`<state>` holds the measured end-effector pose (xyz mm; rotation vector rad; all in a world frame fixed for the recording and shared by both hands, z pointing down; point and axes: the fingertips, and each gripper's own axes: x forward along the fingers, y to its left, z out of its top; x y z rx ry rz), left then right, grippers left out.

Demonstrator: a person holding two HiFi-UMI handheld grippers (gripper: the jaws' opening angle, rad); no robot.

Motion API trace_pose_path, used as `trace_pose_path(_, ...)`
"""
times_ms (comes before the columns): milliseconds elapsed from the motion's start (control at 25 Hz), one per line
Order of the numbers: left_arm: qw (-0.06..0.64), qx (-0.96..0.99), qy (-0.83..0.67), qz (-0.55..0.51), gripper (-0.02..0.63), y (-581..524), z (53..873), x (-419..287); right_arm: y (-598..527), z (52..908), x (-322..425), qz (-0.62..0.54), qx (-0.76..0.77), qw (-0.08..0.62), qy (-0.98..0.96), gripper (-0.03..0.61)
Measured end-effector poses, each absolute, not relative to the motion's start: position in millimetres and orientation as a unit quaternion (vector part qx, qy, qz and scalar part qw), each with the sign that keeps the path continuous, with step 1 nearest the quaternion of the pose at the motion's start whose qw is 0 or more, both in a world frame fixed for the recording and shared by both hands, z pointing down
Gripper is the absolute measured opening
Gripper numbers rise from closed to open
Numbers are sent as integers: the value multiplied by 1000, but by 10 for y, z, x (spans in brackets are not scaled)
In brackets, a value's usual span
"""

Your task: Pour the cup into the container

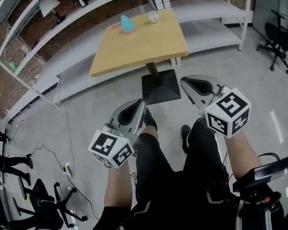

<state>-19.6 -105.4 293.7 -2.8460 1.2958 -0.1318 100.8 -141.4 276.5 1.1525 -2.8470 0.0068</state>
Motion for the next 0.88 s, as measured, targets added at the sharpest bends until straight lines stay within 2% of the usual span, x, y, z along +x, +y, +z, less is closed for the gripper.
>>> trace_pose_path(880,-13,-902,432,-22,-2,3358,2996,377,2903,2854,1631,23,374,26,-927,2)
